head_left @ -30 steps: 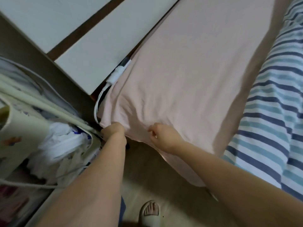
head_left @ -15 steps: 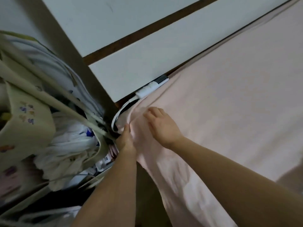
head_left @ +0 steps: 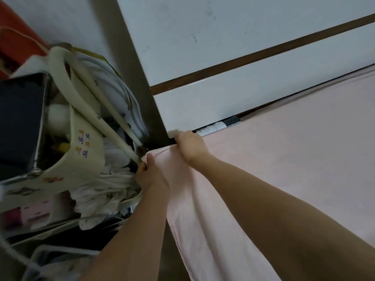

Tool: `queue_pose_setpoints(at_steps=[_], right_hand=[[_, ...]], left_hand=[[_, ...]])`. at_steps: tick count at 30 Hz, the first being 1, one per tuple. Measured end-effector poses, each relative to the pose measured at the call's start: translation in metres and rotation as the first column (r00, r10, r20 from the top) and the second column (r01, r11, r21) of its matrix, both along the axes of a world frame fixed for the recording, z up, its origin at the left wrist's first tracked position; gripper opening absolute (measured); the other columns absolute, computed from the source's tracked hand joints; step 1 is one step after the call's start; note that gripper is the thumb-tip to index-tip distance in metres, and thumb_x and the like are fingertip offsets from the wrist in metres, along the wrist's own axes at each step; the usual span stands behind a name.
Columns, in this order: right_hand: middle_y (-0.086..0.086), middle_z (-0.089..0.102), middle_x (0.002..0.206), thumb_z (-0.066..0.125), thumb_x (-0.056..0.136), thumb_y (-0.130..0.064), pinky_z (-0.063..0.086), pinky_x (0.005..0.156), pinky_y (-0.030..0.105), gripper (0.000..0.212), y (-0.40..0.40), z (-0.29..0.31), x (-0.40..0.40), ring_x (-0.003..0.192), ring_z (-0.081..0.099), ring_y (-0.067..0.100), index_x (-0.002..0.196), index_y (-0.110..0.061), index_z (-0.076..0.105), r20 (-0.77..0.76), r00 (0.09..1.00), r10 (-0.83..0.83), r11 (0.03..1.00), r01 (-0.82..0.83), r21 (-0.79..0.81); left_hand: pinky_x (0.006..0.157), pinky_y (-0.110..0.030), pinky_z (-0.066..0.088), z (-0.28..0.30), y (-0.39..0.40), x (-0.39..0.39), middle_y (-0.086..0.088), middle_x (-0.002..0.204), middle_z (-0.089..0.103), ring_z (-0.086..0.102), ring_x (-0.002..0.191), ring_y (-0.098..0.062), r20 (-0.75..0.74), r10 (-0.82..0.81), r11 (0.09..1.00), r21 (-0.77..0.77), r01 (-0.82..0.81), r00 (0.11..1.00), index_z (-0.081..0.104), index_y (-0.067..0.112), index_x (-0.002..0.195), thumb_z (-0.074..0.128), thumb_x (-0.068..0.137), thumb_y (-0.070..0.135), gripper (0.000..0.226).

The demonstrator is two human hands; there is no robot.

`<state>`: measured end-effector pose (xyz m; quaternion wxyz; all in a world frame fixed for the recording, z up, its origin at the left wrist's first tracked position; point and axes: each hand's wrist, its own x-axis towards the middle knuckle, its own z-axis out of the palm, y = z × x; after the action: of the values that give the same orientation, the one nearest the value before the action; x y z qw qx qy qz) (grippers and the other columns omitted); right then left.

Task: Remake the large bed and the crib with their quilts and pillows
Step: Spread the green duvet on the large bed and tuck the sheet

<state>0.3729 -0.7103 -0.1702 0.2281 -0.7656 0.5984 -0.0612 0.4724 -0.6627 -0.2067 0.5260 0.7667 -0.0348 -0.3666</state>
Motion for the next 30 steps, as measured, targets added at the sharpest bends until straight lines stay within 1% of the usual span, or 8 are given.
queue_pose_setpoints(at_steps=[6,11,14,16,19,22,26,30], right_hand=[[0.017,0.066,0.101,0.049,0.084,-0.005,0.033,0.067,0.031,0.02,-0.014,-0.025,0.009,0.094,0.06,0.036,0.098,-0.012,0.062,0.155,0.986,0.061,0.994,-0.045,-0.104],[0.015,0.054,0.128,0.041,0.097,-0.012,0.042,0.088,0.035,0.038,0.015,-0.061,-0.006,0.114,0.054,0.031,0.135,-0.009,0.045,-0.001,0.978,0.21,0.972,-0.209,0.106],[0.015,0.06,0.121,0.046,0.092,-0.013,0.04,0.093,0.034,0.039,0.037,-0.047,-0.033,0.109,0.058,0.032,0.129,-0.004,0.052,0.178,0.965,0.195,0.976,-0.172,-0.135],[0.014,0.057,0.131,0.041,0.092,-0.018,0.028,0.107,0.035,0.041,0.049,-0.046,-0.061,0.124,0.051,0.031,0.129,-0.006,0.054,0.072,0.997,0.03,0.939,-0.004,-0.343],[0.013,0.021,0.157,0.022,0.097,-0.038,0.002,0.118,0.043,0.056,0.061,-0.049,-0.086,0.146,0.013,0.031,0.147,-0.014,0.031,-0.144,0.959,-0.243,0.96,0.217,-0.178],[0.005,-0.01,0.16,-0.007,0.086,-0.057,-0.014,0.115,0.046,0.073,0.051,-0.061,-0.088,0.146,-0.015,0.026,0.152,-0.03,0.006,-0.265,0.964,-0.01,1.0,0.008,-0.005],[0.007,0.024,0.157,0.011,0.091,-0.048,-0.002,0.117,0.035,0.067,0.045,-0.049,-0.104,0.147,0.014,0.024,0.147,-0.019,0.033,-0.027,0.998,0.064,0.98,-0.068,-0.188],[0.017,0.013,0.158,0.017,0.099,-0.044,0.0,0.12,0.044,0.062,0.11,-0.045,-0.141,0.148,0.005,0.03,0.152,-0.012,0.018,-0.088,0.778,-0.622,0.777,0.598,-0.199]], left_hand=[[0.097,-0.034,0.04,-0.003,-0.003,0.012,-0.018,0.129,0.057,0.051,0.121,-0.033,0.166,-0.251,0.942,0.27,0.2,0.954,0.056,0.0,0.126,0.043,0.101,0.026,0.038],[0.106,-0.044,0.039,-0.027,0.007,0.002,-0.018,0.141,0.046,0.045,0.128,-0.035,0.262,-0.43,0.87,0.376,0.32,0.864,0.039,0.007,0.14,0.055,0.091,0.023,0.054],[0.113,-0.042,0.027,-0.026,0.027,-0.016,-0.014,0.149,0.034,0.032,0.138,-0.03,0.582,-0.644,0.757,0.391,0.524,0.496,0.031,0.008,0.146,0.054,0.093,0.021,0.059],[0.115,-0.039,0.025,-0.023,0.034,-0.031,-0.01,0.151,0.034,0.031,0.139,-0.025,0.669,-0.714,0.574,0.392,0.719,0.205,0.031,0.01,0.147,0.044,0.098,0.025,0.053],[0.12,-0.039,0.011,-0.038,0.029,-0.047,-0.006,0.16,0.015,0.011,0.147,-0.017,0.566,-0.824,0.334,0.447,0.83,0.027,0.016,0.011,0.152,0.023,0.098,0.041,0.062],[0.119,-0.04,0.015,-0.045,0.008,-0.057,-0.008,0.159,0.016,0.015,0.146,-0.021,0.39,-0.914,0.289,0.442,0.849,0.108,0.013,0.013,0.153,0.021,0.102,0.036,0.057],[0.105,-0.035,0.036,-0.035,-0.013,-0.051,-0.02,0.137,0.049,0.047,0.125,-0.033,0.09,-0.891,0.425,0.51,0.747,0.445,0.042,0.003,0.138,0.02,0.105,0.034,0.05],[0.111,-0.041,0.031,-0.004,0.026,-0.057,-0.015,0.149,0.037,0.036,0.134,-0.031,0.469,-0.868,0.405,0.481,0.778,0.162,0.03,0.008,0.146,0.028,0.102,0.034,0.051]])
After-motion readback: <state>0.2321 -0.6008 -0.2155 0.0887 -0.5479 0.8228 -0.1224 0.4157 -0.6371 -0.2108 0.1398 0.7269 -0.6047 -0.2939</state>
